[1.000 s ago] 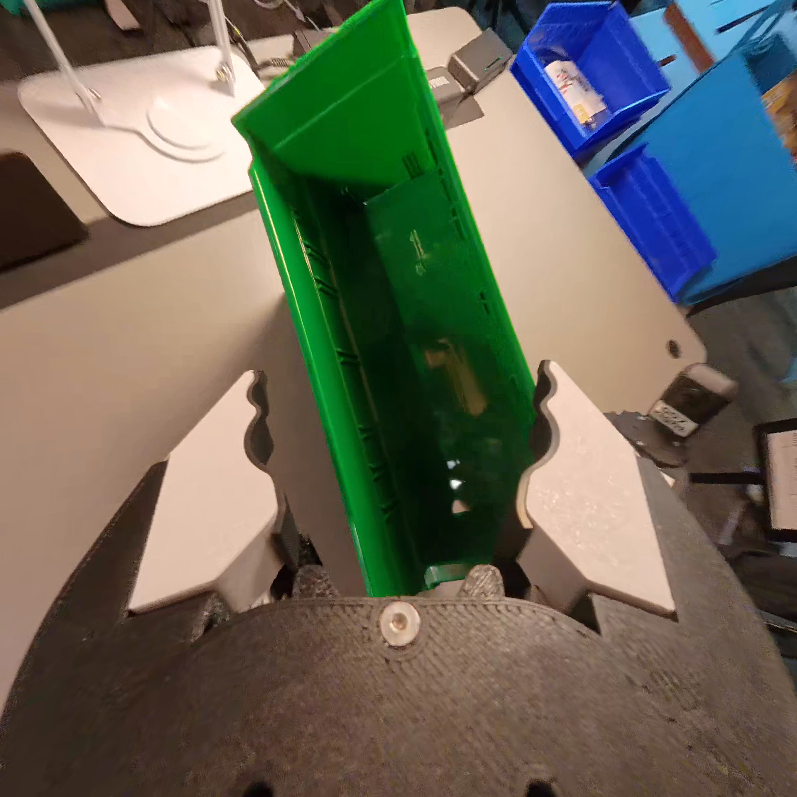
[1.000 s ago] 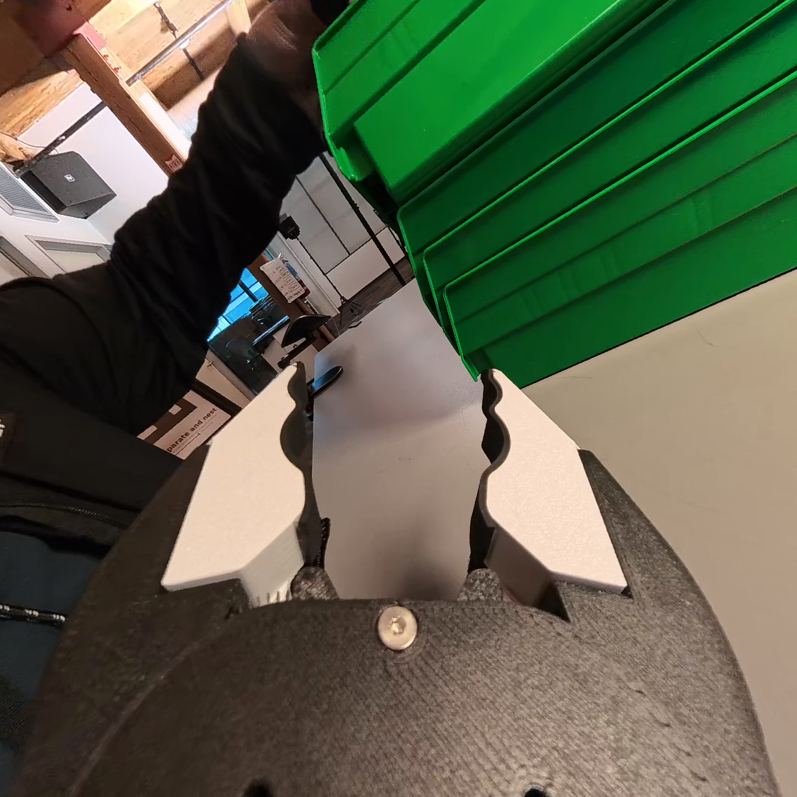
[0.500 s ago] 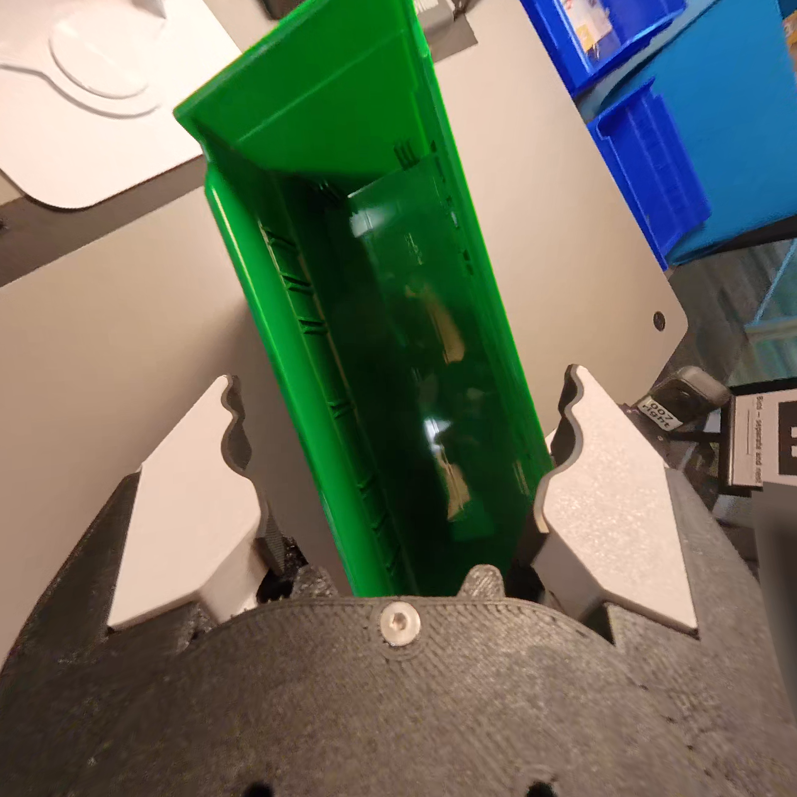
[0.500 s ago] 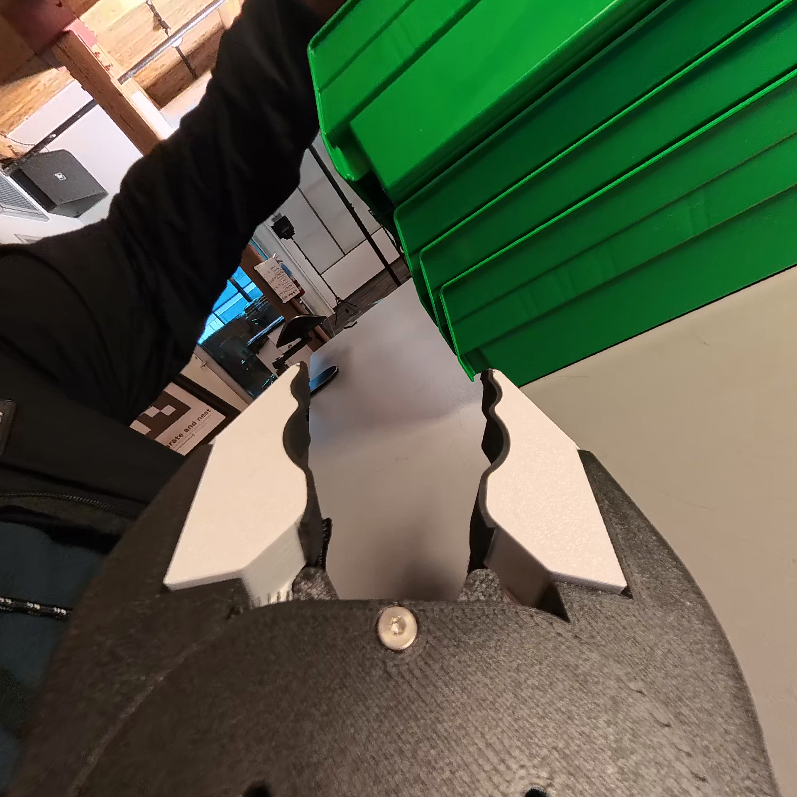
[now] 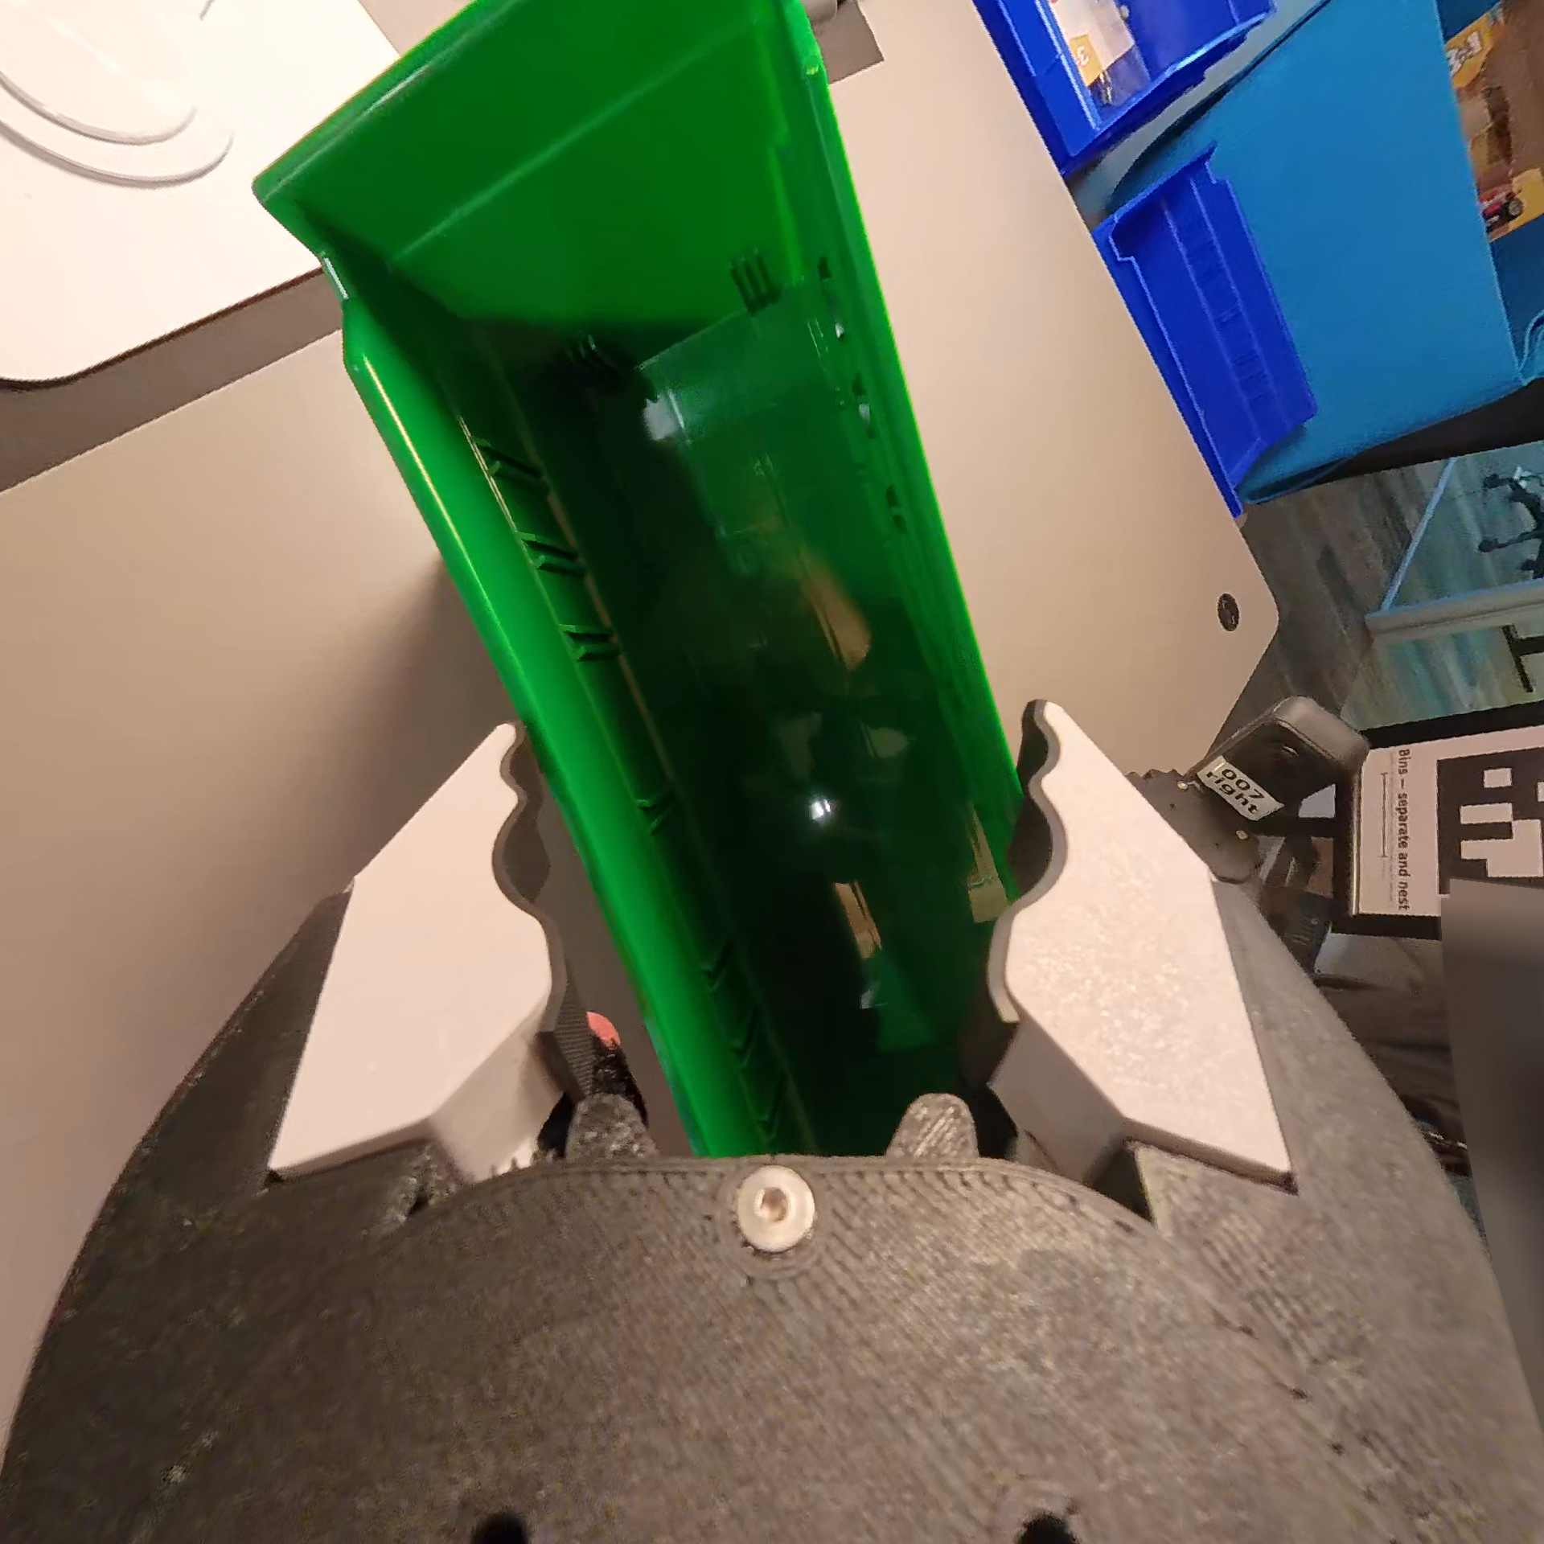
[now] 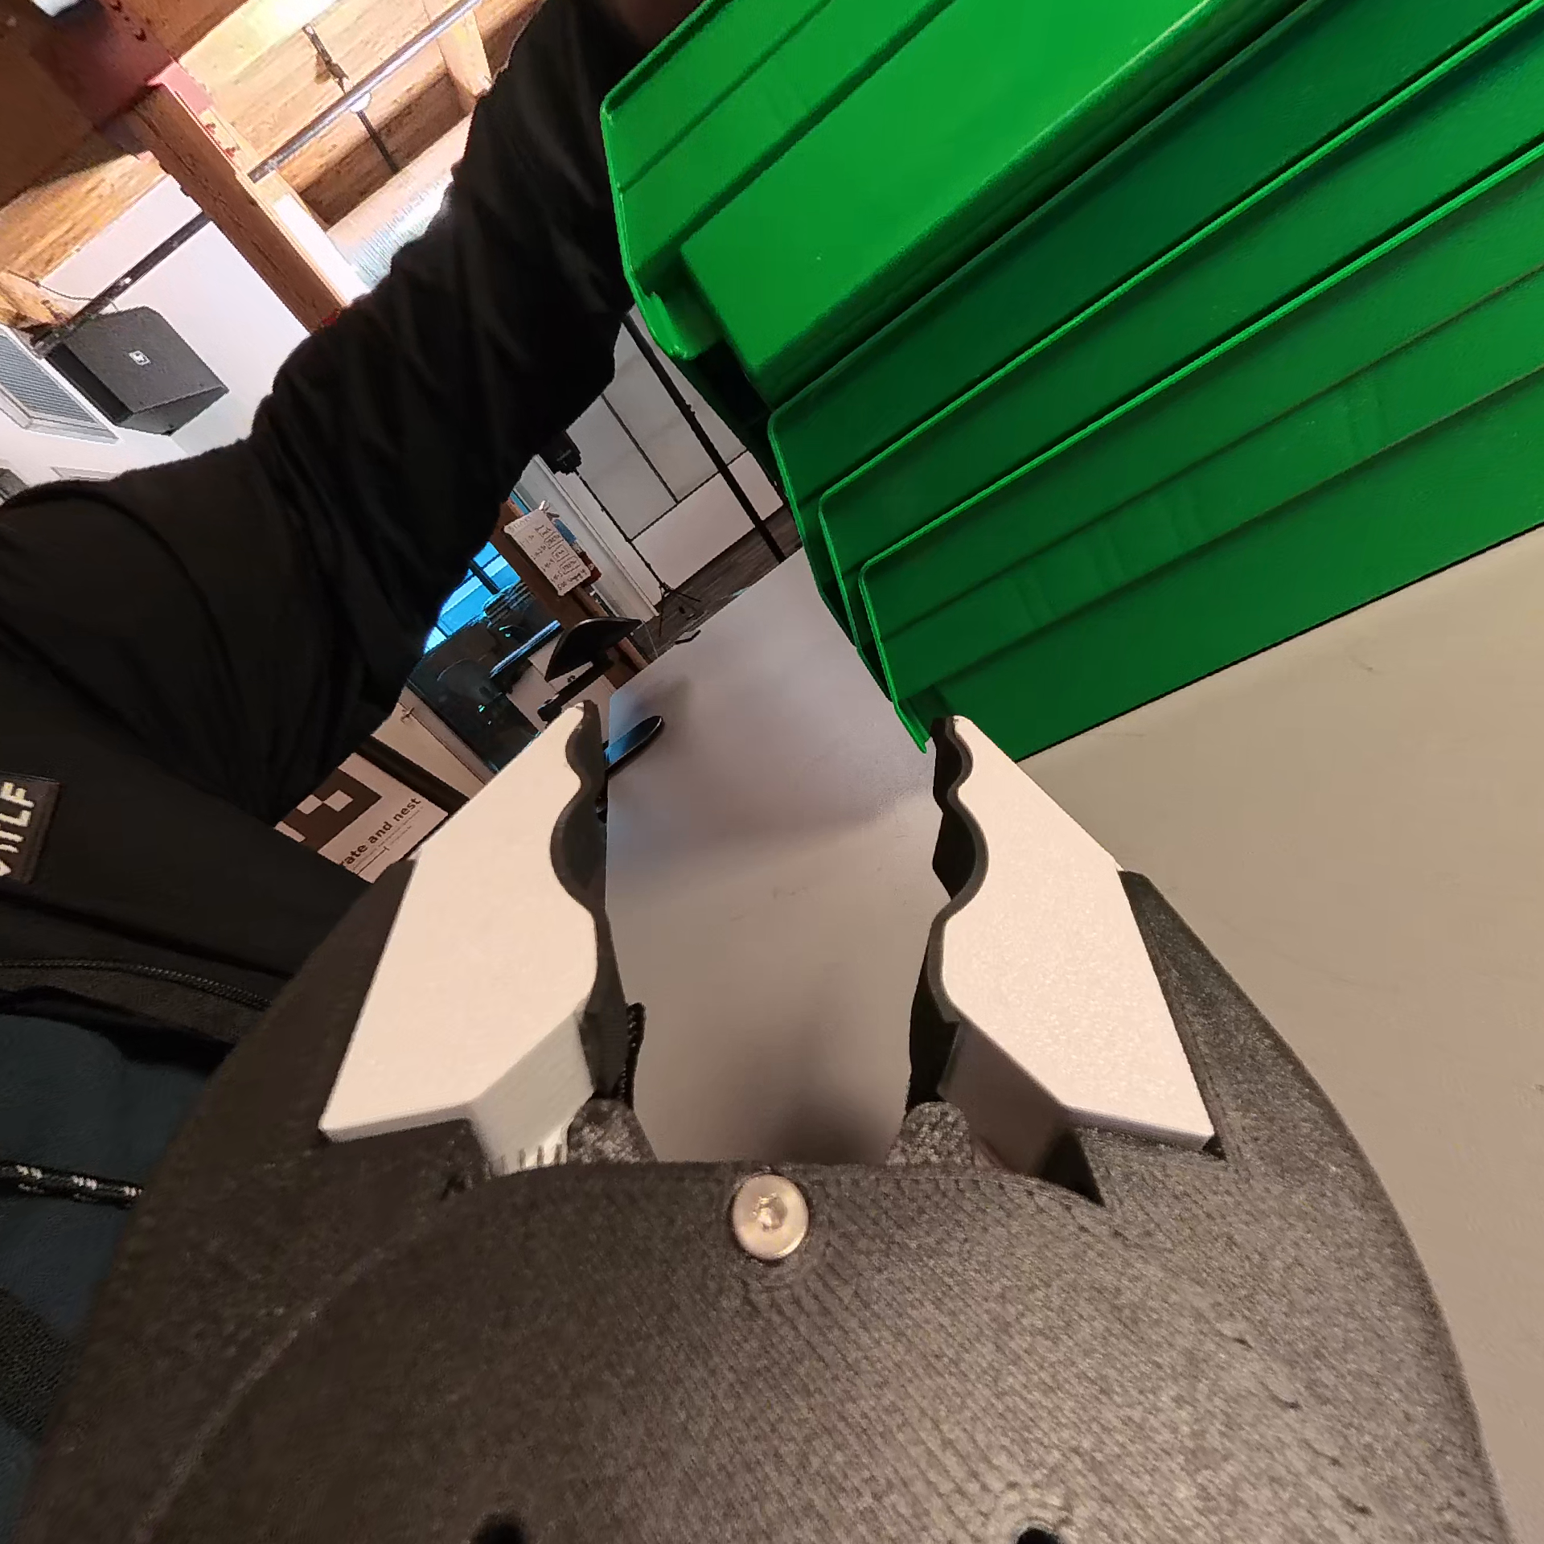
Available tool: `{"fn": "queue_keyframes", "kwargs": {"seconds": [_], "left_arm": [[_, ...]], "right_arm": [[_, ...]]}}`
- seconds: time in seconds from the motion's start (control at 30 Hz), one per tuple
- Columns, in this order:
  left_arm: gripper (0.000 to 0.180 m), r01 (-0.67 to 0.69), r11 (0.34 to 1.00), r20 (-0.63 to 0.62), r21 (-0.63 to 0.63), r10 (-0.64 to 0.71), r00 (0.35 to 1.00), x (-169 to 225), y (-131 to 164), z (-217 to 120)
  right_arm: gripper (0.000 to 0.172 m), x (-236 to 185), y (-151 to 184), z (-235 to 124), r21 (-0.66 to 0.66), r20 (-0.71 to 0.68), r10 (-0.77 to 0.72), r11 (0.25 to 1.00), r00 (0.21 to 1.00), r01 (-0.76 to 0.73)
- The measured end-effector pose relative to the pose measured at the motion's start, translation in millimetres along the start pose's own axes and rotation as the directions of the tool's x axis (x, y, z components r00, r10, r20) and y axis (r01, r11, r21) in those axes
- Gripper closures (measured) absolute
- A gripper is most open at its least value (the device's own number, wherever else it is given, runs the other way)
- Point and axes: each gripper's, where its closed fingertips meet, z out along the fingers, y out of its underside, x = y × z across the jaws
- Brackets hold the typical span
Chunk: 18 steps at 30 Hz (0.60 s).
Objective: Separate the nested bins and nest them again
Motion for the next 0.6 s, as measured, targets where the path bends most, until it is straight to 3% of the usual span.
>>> {"fn": "queue_keyframes", "kwargs": {"seconds": [0.3, 0.6], "left_arm": [[0.073, -0.007, 0.996, -0.007, 0.088, 0.007, 1.0, 9.7, -5.6, -17.5], [0.075, -0.006, 0.984, 0.021, 0.176, 0.002, 1.0, 8.5, -6.5, -63.5]], "right_arm": [[0.091, 0.1, -0.1, 0.0, 0.001, -0.001, 0.0, 1.0, 1.0, 0.0], [0.091, 0.0, -0.4, -0.2, 0.003, 0.0, 0.0, 1.0, 1.0, 0.0]]}}
